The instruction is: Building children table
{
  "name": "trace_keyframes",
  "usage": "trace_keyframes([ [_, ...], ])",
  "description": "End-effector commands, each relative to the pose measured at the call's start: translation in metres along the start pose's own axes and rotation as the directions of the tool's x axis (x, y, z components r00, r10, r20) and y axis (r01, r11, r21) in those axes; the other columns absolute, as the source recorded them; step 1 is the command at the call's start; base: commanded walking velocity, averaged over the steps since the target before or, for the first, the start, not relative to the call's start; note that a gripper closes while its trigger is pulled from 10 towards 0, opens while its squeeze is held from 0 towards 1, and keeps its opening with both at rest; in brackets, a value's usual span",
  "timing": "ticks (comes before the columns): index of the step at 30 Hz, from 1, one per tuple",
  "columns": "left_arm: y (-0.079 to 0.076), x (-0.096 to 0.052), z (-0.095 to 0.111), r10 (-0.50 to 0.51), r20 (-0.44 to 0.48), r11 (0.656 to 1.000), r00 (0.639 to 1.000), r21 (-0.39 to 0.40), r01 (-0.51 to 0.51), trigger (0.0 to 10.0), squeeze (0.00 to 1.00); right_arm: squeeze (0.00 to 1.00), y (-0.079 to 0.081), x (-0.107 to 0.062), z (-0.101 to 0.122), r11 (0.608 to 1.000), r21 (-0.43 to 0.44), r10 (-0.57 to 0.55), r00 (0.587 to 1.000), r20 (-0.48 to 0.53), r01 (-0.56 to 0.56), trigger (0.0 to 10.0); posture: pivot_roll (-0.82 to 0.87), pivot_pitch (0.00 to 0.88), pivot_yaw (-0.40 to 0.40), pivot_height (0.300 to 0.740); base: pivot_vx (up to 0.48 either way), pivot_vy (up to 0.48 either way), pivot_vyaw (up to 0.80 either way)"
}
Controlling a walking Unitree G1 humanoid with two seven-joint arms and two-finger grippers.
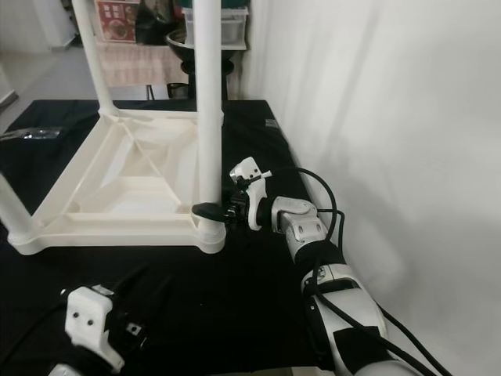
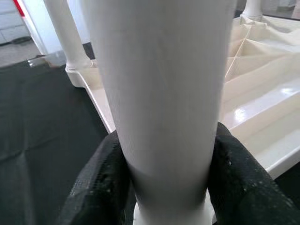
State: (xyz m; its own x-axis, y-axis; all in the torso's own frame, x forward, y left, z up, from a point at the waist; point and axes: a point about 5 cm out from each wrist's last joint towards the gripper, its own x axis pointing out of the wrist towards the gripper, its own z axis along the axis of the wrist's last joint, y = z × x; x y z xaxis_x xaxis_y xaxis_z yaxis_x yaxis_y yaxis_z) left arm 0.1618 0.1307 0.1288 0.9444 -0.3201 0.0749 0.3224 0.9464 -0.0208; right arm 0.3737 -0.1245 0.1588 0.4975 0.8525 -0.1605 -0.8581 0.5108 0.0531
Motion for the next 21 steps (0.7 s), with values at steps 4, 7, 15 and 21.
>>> trace_keyframes([
  [4,-0.001,-0.001,0.004,0.032,-0.002,0.999,0.999,-0.014,-0.032,10.0,0.0,0.0,-0.015,-0.018,-0.03,0.953,0.055,-0.292,0.953,-0.076,0.296,0.0,0.12,0.0,-0.109,0.74,0.0,0.0,0.0],
  [7,0.0,-0.003,0.005,0.038,-0.006,0.999,0.999,-0.015,-0.038,10.0,0.0,0.0,-0.016,-0.031,-0.064,0.754,0.006,-0.641,0.739,-0.208,0.656,0.0,0.11,0.0,-0.11,0.74,0.0,0.0,0.0],
  [15,0.003,-0.003,0.004,0.038,-0.023,0.999,0.999,-0.027,-0.038,10.0,0.0,0.0,0.025,-0.02,-0.068,0.749,0.012,-0.653,0.74,-0.159,0.663,0.0,0.08,0.0,-0.077,0.74,0.0,0.0,0.0],
  [21,0.004,0.0,0.004,0.042,-0.024,0.998,0.999,-0.036,-0.043,10.0,0.0,0.0,0.028,-0.006,-0.048,0.839,0.034,-0.535,0.835,-0.133,0.543,10.0,0.07,0.0,-0.076,0.74,0.0,0.0,0.0],
])
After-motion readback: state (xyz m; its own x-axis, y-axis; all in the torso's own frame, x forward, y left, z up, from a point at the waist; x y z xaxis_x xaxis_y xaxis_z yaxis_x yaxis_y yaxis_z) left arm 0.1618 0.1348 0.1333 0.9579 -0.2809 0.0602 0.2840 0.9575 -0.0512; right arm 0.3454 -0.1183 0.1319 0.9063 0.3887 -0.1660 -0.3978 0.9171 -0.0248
